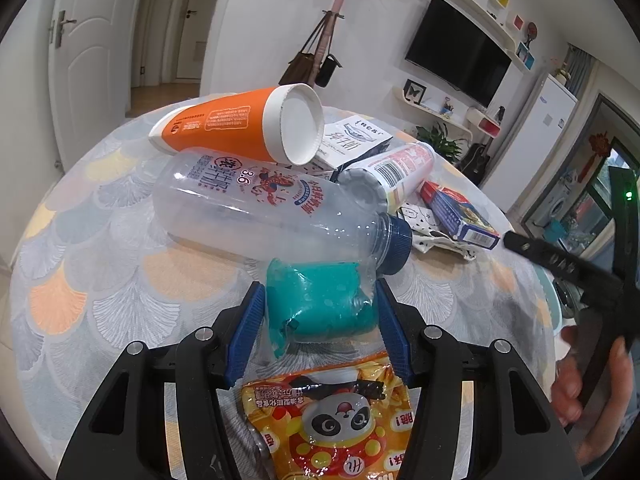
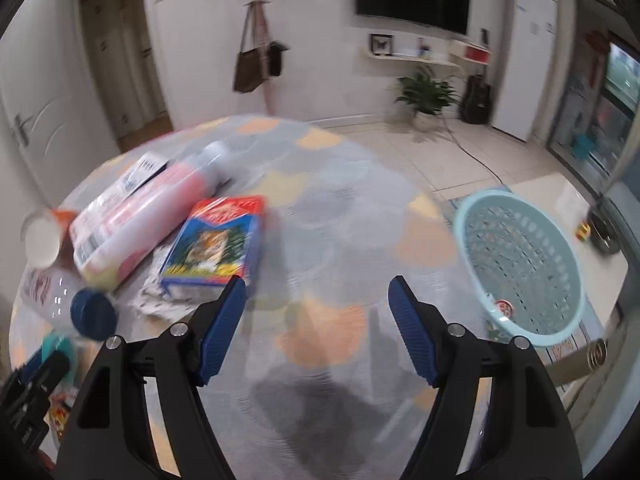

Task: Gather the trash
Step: 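Grasp the tiger-print card box with the right tool while the left tool holds the teal packet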

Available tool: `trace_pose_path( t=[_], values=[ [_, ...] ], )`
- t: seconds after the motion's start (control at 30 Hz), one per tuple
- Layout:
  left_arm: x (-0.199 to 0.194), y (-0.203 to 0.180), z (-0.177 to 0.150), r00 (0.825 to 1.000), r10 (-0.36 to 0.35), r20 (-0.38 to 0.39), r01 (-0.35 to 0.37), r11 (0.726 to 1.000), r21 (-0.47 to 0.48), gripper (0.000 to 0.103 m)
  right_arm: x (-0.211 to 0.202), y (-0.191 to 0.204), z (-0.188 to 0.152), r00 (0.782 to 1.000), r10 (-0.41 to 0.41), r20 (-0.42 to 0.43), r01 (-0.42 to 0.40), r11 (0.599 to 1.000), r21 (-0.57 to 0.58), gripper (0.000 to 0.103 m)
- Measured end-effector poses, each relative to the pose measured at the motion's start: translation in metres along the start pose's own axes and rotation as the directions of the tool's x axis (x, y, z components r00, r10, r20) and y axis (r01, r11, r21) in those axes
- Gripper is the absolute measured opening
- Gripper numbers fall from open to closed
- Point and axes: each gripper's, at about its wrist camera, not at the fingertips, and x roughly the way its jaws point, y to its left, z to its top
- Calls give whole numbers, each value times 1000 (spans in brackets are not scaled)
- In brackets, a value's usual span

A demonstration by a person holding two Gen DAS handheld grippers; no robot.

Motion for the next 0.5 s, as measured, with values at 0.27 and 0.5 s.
trace_pose_path(
  t=[0.27,0.5],
  values=[
    [3,0,2,1000,-12,-6,12,1000,2,53,11,42,21,990,141,-12,-142,989,-50,75],
    [3,3,3,999,-33,2,33,999,-10,53,43,64,18,993,108,-57,-112,990,-86,80]
  ],
)
